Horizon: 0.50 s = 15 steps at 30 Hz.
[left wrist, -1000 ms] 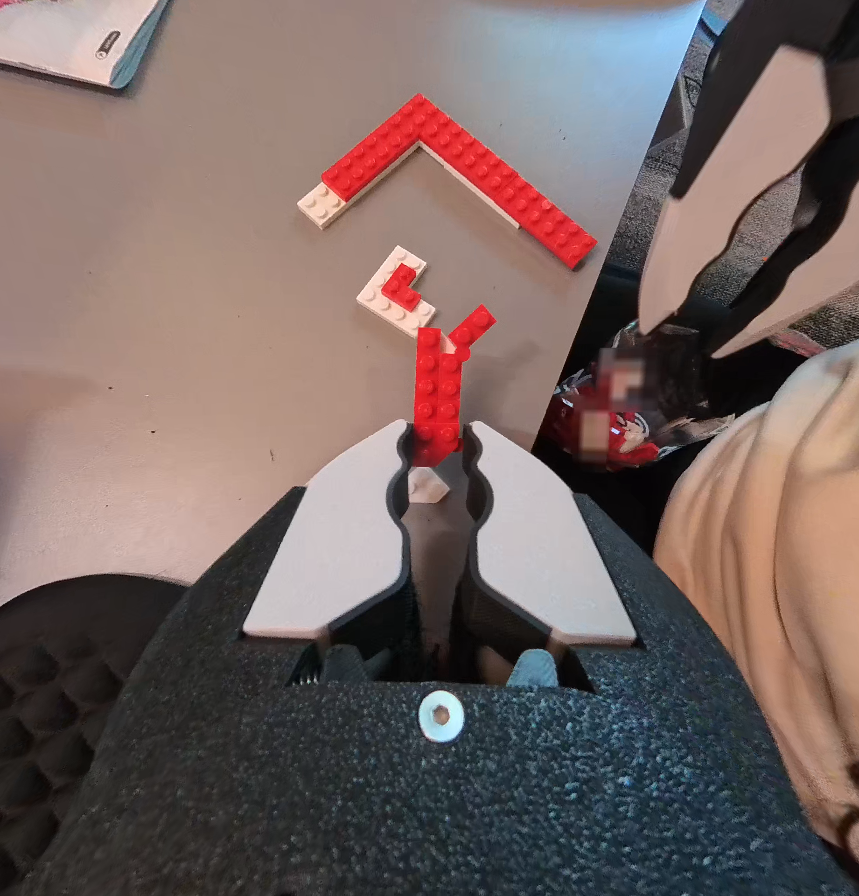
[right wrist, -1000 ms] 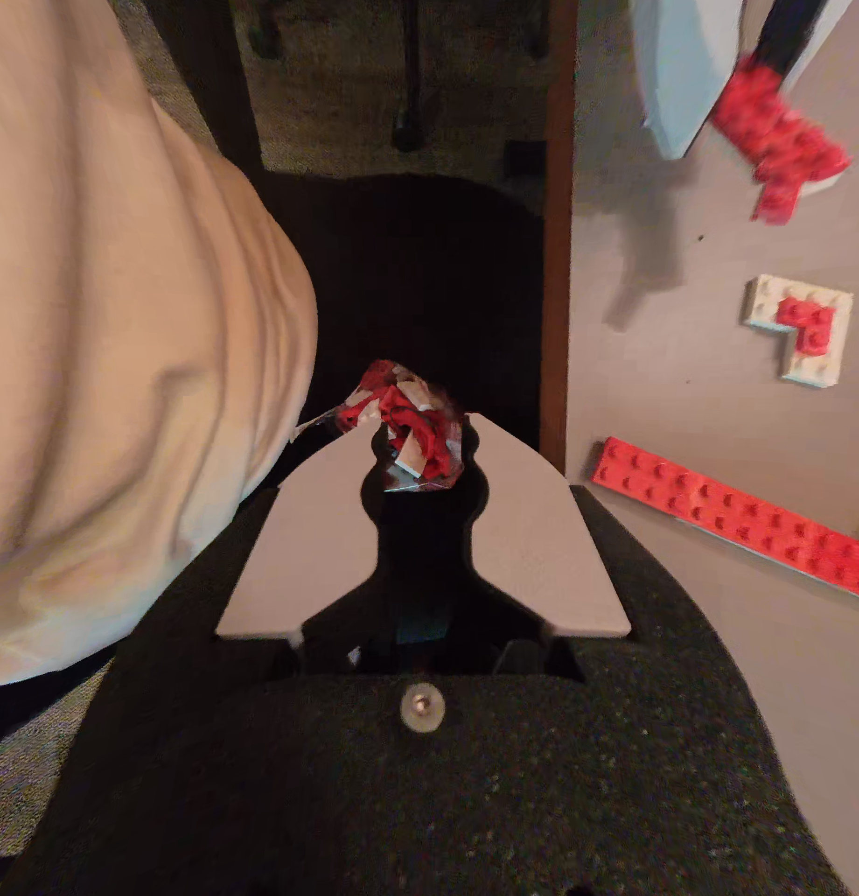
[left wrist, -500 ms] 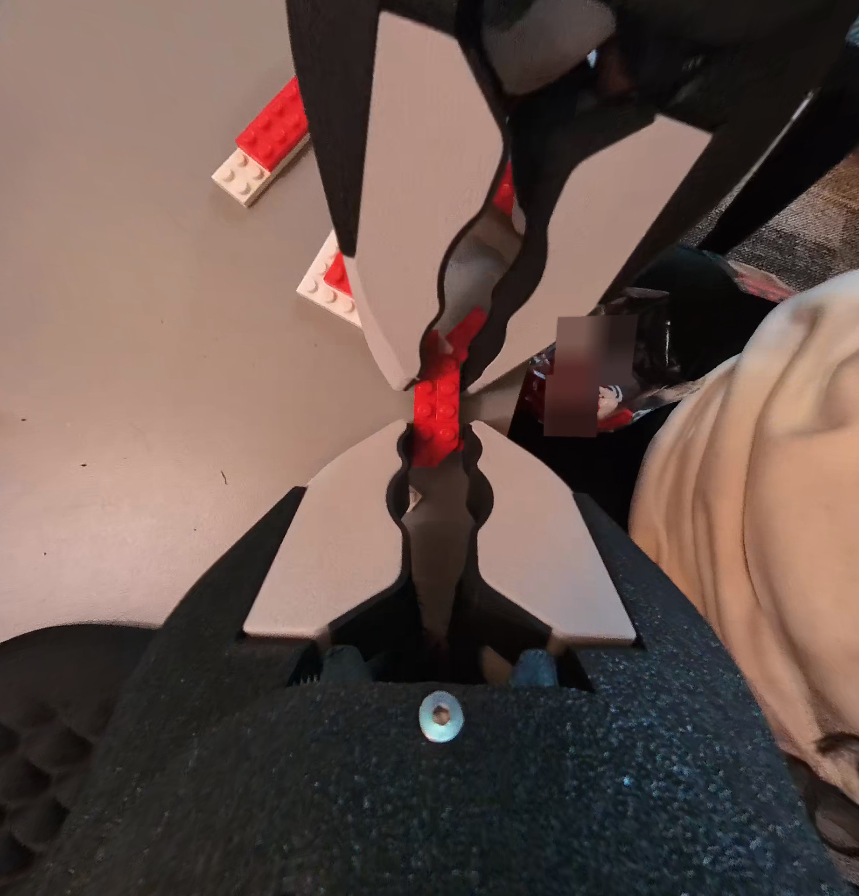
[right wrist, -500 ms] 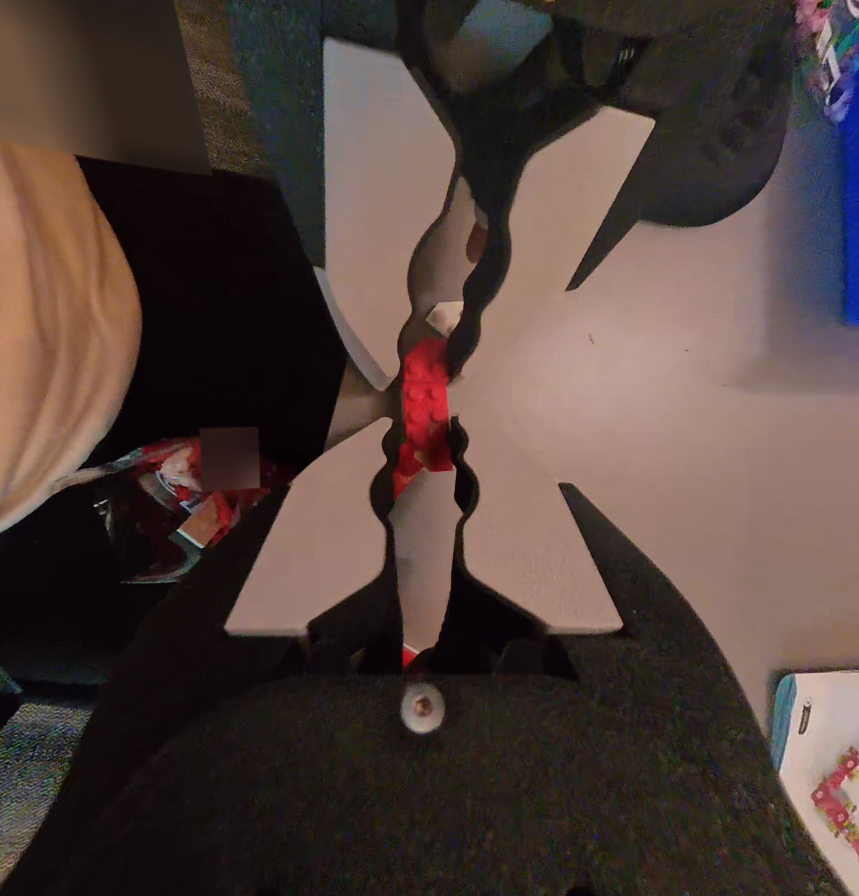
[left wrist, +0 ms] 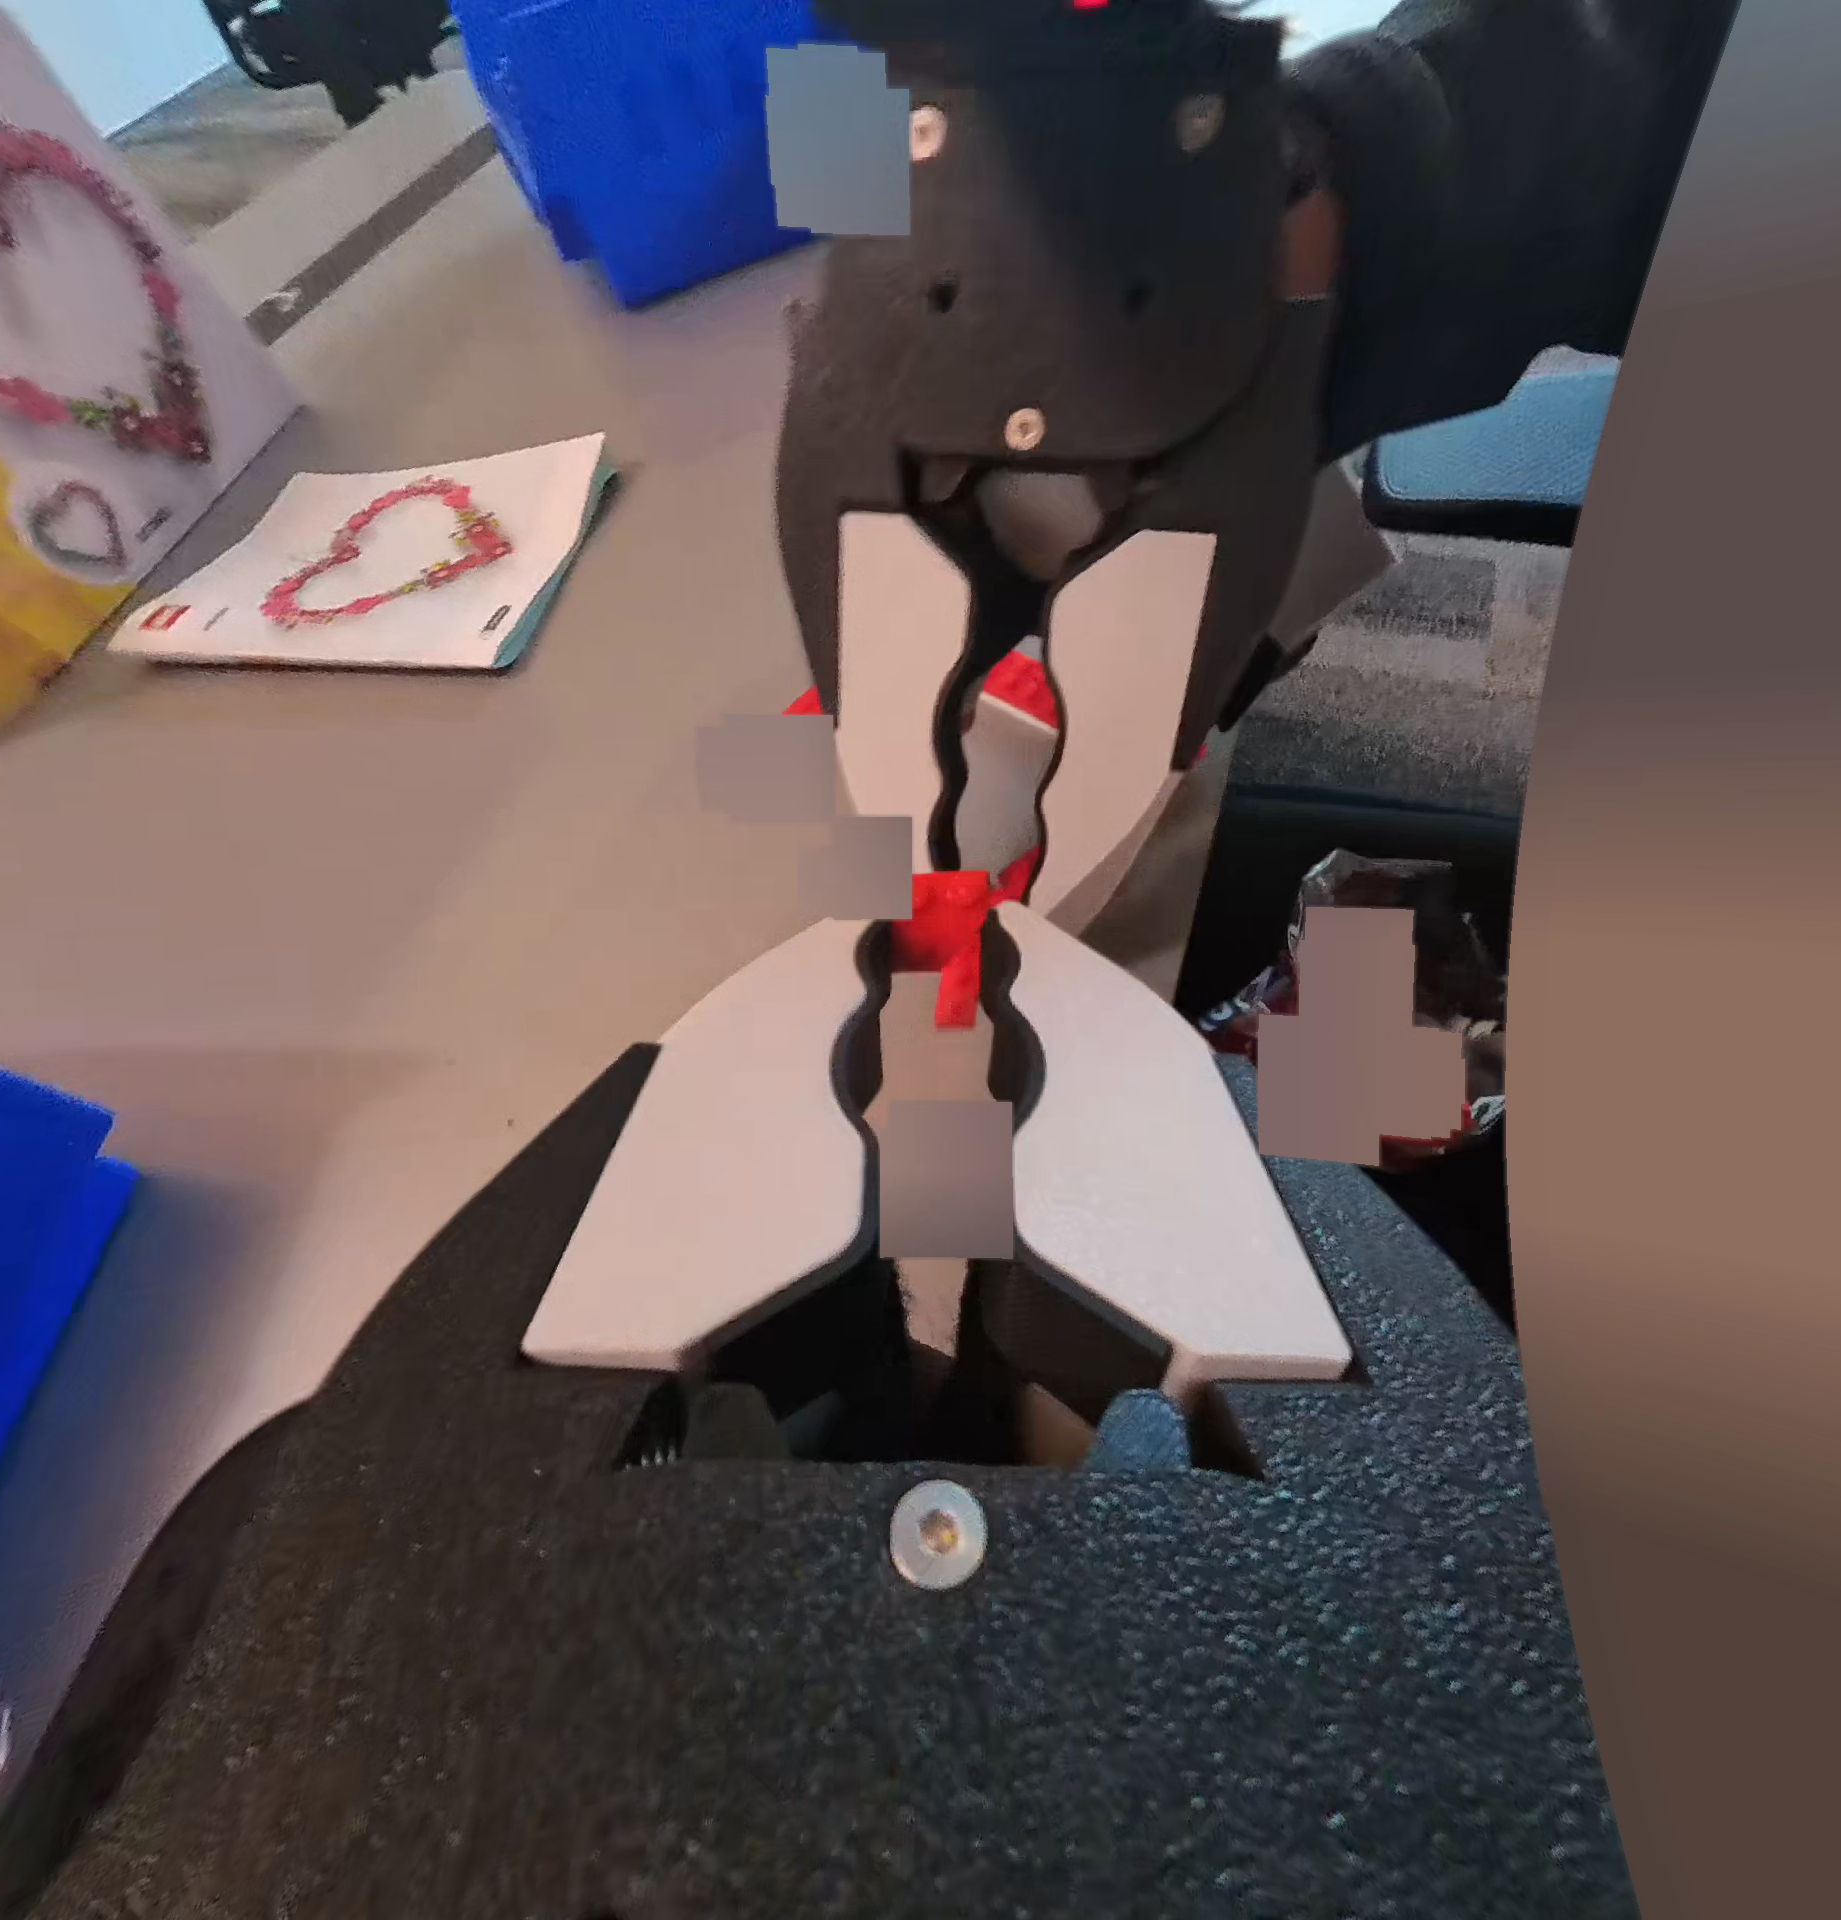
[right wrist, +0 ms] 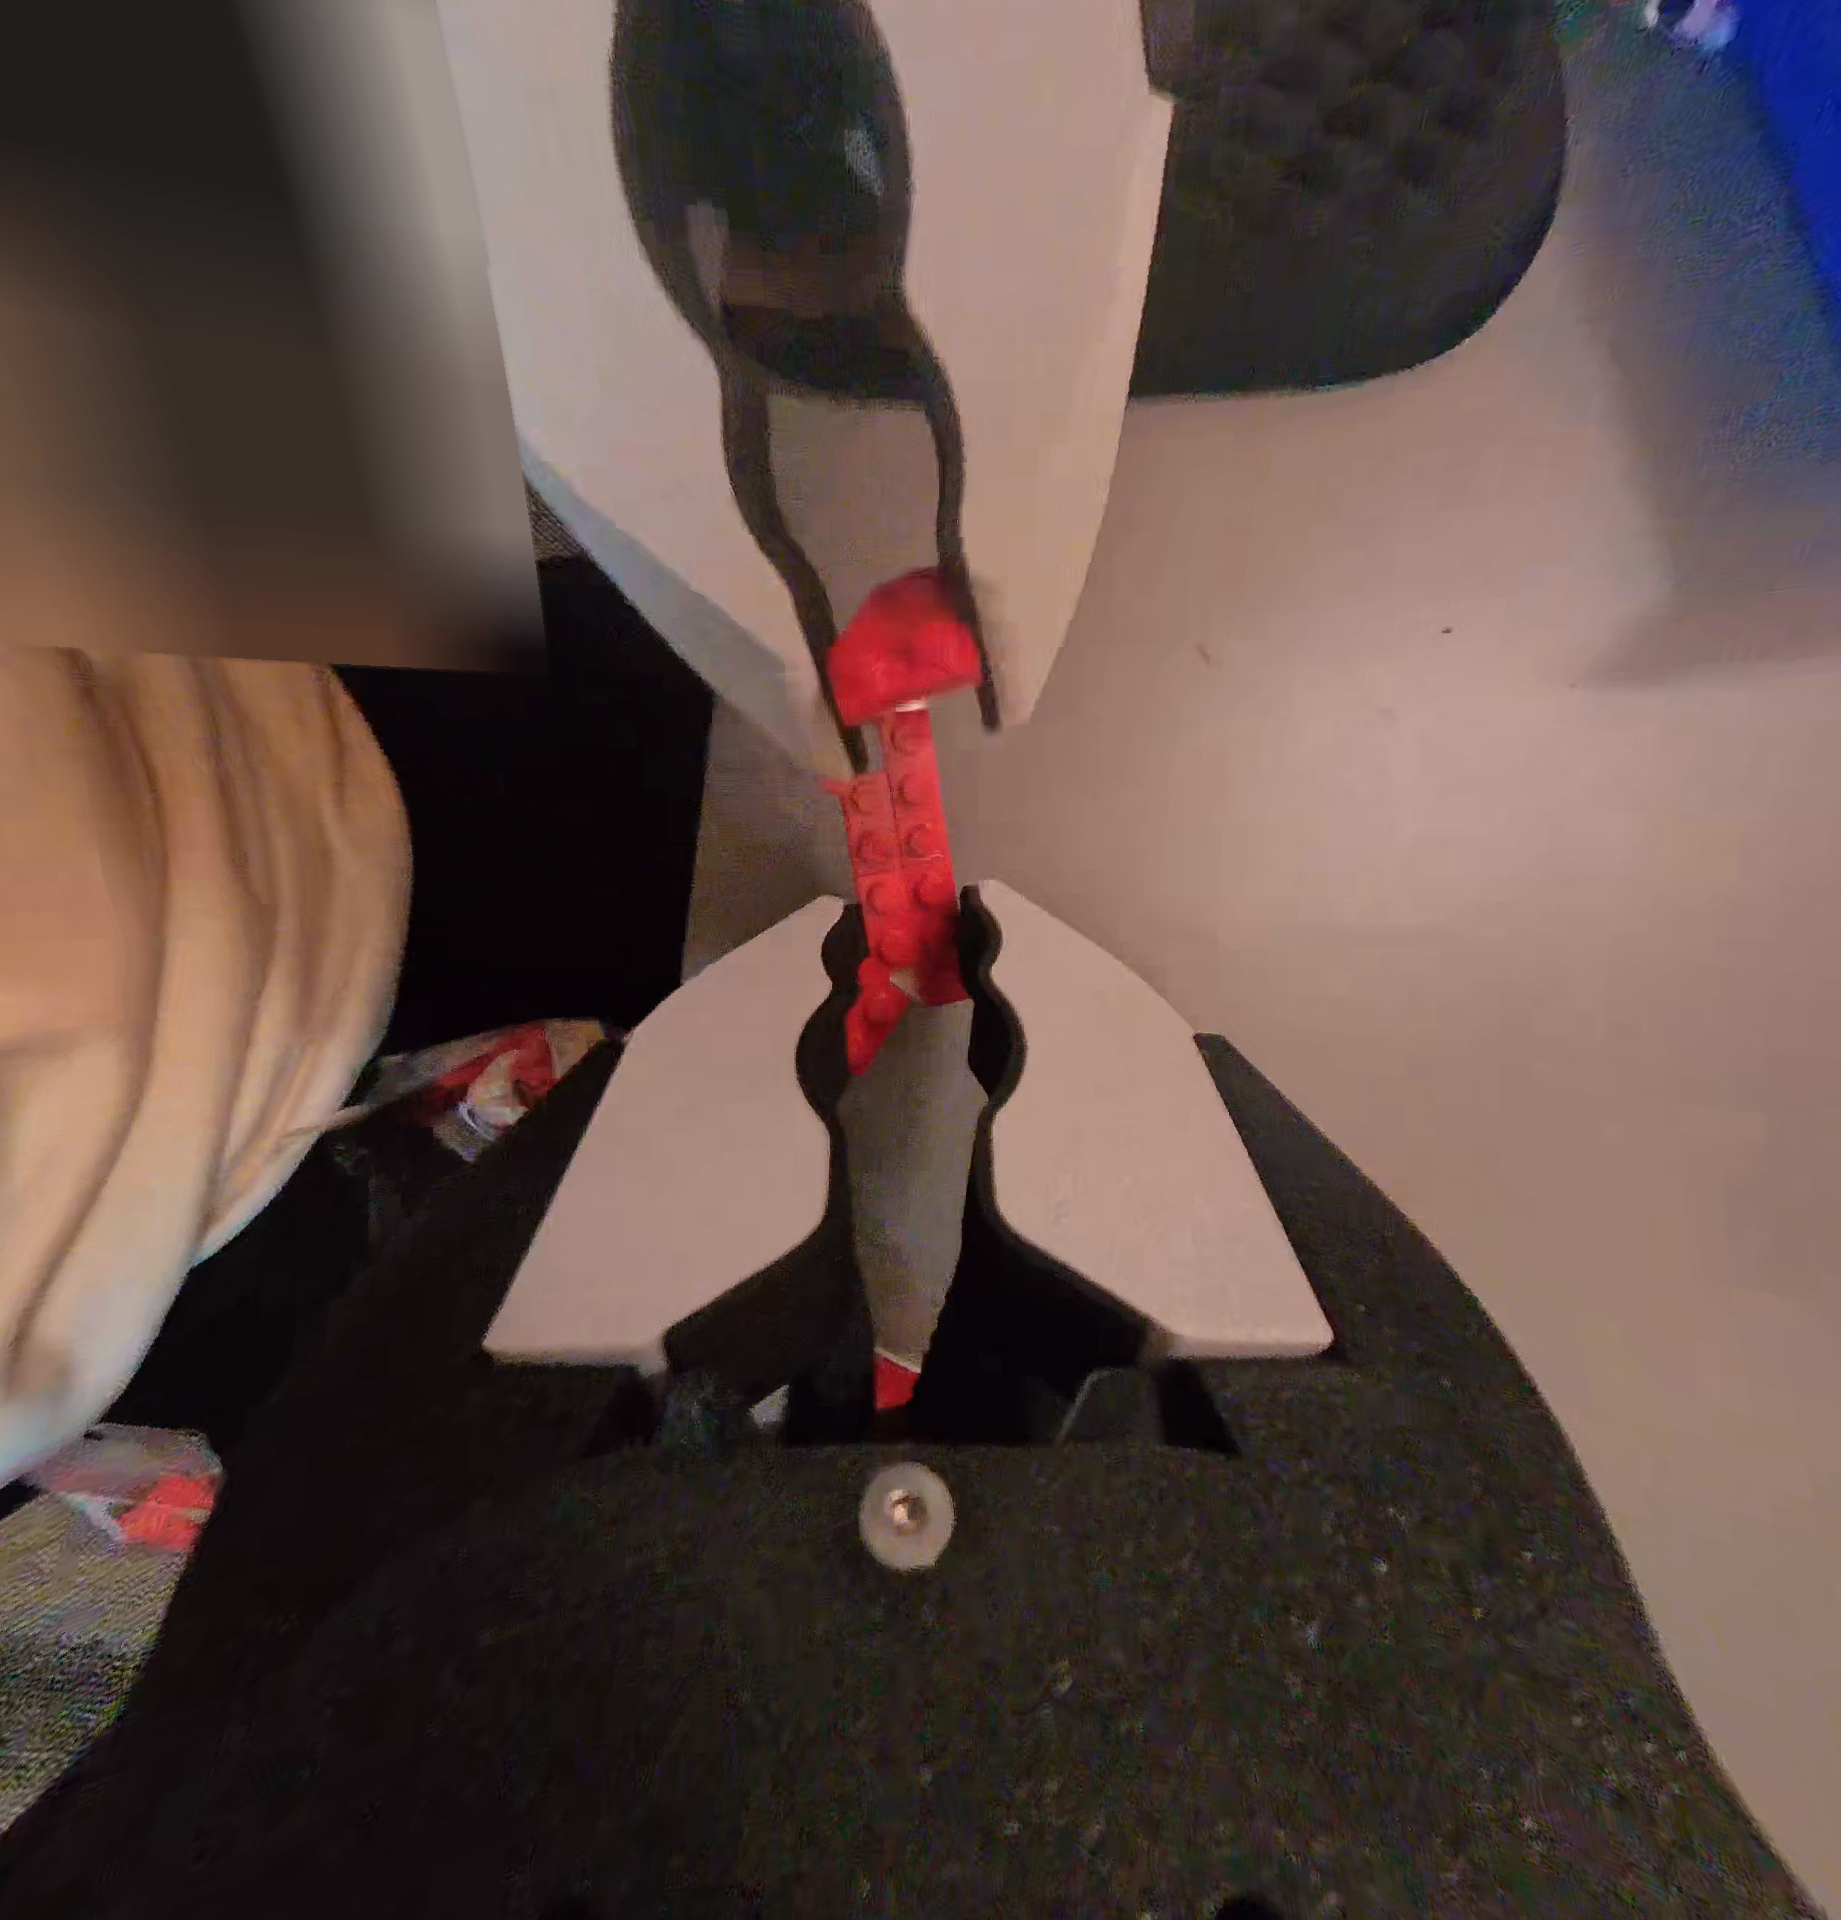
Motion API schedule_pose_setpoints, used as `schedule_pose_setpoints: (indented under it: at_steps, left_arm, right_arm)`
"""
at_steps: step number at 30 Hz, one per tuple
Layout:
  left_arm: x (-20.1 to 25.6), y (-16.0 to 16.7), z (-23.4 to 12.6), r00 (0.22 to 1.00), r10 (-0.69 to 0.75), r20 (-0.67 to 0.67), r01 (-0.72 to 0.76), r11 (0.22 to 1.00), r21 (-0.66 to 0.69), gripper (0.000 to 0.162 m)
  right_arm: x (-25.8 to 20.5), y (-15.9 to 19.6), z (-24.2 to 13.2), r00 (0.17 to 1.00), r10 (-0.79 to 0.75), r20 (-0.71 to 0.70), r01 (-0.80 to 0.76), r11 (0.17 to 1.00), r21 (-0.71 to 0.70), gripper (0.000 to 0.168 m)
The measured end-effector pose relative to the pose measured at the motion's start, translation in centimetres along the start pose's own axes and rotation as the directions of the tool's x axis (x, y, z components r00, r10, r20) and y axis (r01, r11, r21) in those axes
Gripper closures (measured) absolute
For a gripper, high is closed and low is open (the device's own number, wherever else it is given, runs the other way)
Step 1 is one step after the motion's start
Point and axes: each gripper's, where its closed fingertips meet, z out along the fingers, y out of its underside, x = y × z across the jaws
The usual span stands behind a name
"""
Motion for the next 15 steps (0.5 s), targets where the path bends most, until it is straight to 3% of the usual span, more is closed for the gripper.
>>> schedule_pose_setpoints:
  at_steps: [1,4,8,11,15]
  left_arm:
    - [-0.2,-0.1,-0.4,1.000,-0.019,0.006,0.019,1.000,0.010,0.146]
    - [1.0,-1.3,-1.4,0.999,-0.042,-0.021,0.043,0.997,0.056,0.146]
    - [9.4,-2.6,0.5,0.961,-0.056,-0.272,0.072,0.996,0.051,0.146]
    - [13.4,-0.1,3.6,0.951,-0.011,-0.309,-0.009,0.998,-0.063,0.146]
    - [13.7,2.9,6.6,0.966,-0.070,-0.250,0.024,0.983,-0.180,0.142]
  right_arm:
    - [0.2,0.3,-0.2,1.000,-0.014,-0.021,0.013,1.000,-0.015,0.150]
    - [0.8,0.6,-1.1,0.998,0.007,-0.061,-0.007,1.000,0.009,0.149]
    - [2.3,0.2,-3.1,0.992,0.087,-0.093,-0.077,0.991,0.111,0.150]
    - [2.9,-0.5,-4.6,0.986,0.123,-0.113,-0.101,0.978,0.181,0.149]
    - [3.0,-1.0,-5.8,0.983,0.121,-0.142,-0.089,0.973,0.211,0.149]
